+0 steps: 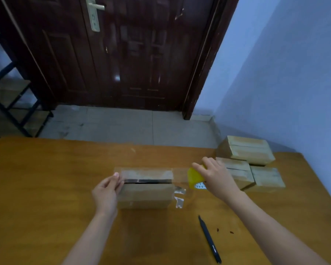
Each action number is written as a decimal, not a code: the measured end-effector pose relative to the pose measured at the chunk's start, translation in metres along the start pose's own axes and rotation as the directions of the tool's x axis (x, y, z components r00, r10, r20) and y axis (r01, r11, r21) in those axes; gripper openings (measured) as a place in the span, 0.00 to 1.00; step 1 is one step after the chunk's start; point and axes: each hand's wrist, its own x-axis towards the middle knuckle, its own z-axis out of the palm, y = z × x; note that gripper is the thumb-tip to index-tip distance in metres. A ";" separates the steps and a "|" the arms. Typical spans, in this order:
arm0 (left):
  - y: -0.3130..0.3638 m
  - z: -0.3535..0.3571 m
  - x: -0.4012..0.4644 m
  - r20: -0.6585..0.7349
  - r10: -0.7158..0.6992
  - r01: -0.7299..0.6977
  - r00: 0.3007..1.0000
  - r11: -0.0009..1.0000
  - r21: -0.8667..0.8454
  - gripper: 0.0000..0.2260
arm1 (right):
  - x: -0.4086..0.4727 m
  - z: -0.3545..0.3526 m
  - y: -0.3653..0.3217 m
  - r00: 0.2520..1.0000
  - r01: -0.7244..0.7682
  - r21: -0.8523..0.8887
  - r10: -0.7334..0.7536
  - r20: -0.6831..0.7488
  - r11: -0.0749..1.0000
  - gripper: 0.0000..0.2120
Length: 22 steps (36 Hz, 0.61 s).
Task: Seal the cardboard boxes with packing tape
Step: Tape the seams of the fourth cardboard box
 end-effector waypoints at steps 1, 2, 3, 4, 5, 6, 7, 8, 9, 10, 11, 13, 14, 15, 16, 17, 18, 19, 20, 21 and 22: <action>-0.005 -0.003 0.002 0.002 -0.008 0.008 1.000 1.000 0.002 0.08 | 0.000 0.004 -0.001 1.000 0.006 -0.001 -0.006 0.018 1.000 0.34; -0.011 -0.005 0.005 0.004 -0.010 0.010 1.000 1.000 0.013 0.09 | -0.001 0.007 -0.002 0.999 0.012 0.000 -0.012 0.035 1.000 0.34; -0.015 -0.007 0.006 0.008 -0.009 0.009 1.000 0.999 0.032 0.10 | -0.001 0.011 -0.002 0.998 0.016 0.001 -0.016 0.055 1.000 0.34; -0.019 -0.008 0.007 0.014 -0.005 0.004 1.000 0.998 0.055 0.11 | -0.001 0.014 -0.003 0.997 0.019 0.001 -0.019 0.073 1.000 0.34; -0.022 -0.009 0.007 0.023 0.001 -0.003 1.000 0.997 0.079 0.12 | -0.001 0.017 -0.004 0.995 0.021 0.001 -0.021 0.093 1.000 0.34; -0.025 -0.011 0.007 0.028 0.010 -0.012 1.000 0.995 0.096 0.12 | -0.001 0.020 -0.005 0.994 0.023 0.005 -0.023 0.111 1.000 0.35; -0.027 -0.012 0.007 0.026 0.017 -0.019 1.000 0.995 0.102 0.13 | 0.000 0.022 -0.007 0.992 0.025 0.012 -0.026 0.126 1.000 0.35; -0.029 -0.013 0.007 0.017 0.021 -0.023 1.000 0.995 0.096 0.13 | 0.000 0.025 -0.008 0.990 0.026 0.018 -0.028 0.138 1.000 0.35; -0.030 -0.014 0.008 0.004 0.019 -0.019 1.000 0.997 0.079 0.13 | 0.001 0.027 -0.010 0.988 0.026 0.019 -0.028 0.149 0.999 0.35; -0.031 -0.015 0.009 -0.010 0.012 -0.011 1.000 0.998 0.055 0.13 | 0.002 0.029 -0.011 0.987 0.027 0.016 -0.029 0.158 1.000 0.35; -0.032 -0.016 0.010 -0.017 0.001 0.000 1.000 1.000 0.030 0.12 | 0.003 0.032 -0.013 0.986 0.027 0.015 -0.029 0.163 1.000 0.35; -0.031 -0.016 0.011 -0.004 -0.017 0.017 1.000 1.000 -0.014 0.11 | 0.003 0.036 -0.017 0.984 0.028 0.020 -0.031 0.175 0.999 0.35; -0.031 -0.016 0.011 0.005 -0.021 0.021 1.000 0.999 -0.030 0.10 | 0.003 0.039 -0.018 0.983 0.028 0.023 -0.031 0.182 0.999 0.35; -0.030 -0.015 0.010 0.010 -0.026 0.026 1.000 0.999 -0.047 0.10 | 0.003 0.041 -0.020 0.982 0.027 0.023 -0.031 0.187 0.999 0.35; -0.028 -0.014 0.009 0.008 -0.034 0.034 0.999 0.997 -0.066 0.10 | 0.002 0.043 -0.021 0.981 0.025 0.023 -0.029 0.191 0.999 0.35; -0.027 -0.013 0.009 0.004 -0.044 0.044 0.999 0.995 -0.084 0.11 | 0.003 0.044 -0.023 0.981 0.022 0.022 -0.026 0.192 1.000 0.35; -0.026 -0.013 0.009 0.002 -0.053 0.053 0.999 0.994 -0.100 0.11 | 0.003 0.044 -0.025 0.981 0.019 0.021 -0.022 0.191 1.000 0.34; -0.025 -0.013 0.009 0.002 -0.063 0.063 0.998 0.991 -0.115 0.11 | 0.003 0.045 -0.026 0.982 0.015 0.020 -0.018 0.189 1.000 0.34; -0.025 -0.014 0.010 0.001 -0.072 0.071 0.997 0.989 -0.128 0.11 | 0.004 0.045 -0.028 0.982 0.011 0.018 -0.014 0.186 1.000 0.34; -0.024 -0.014 0.010 -0.001 -0.078 0.077 0.997 0.988 -0.136 0.11 | 0.005 0.046 -0.029 0.983 0.008 0.016 -0.011 0.185 1.000 0.33; -0.024 -0.015 0.011 -0.003 -0.081 0.080 0.997 0.987 -0.138 0.10 | 0.005 0.046 -0.030 0.982 0.007 0.014 -0.010 0.187 1.000 0.33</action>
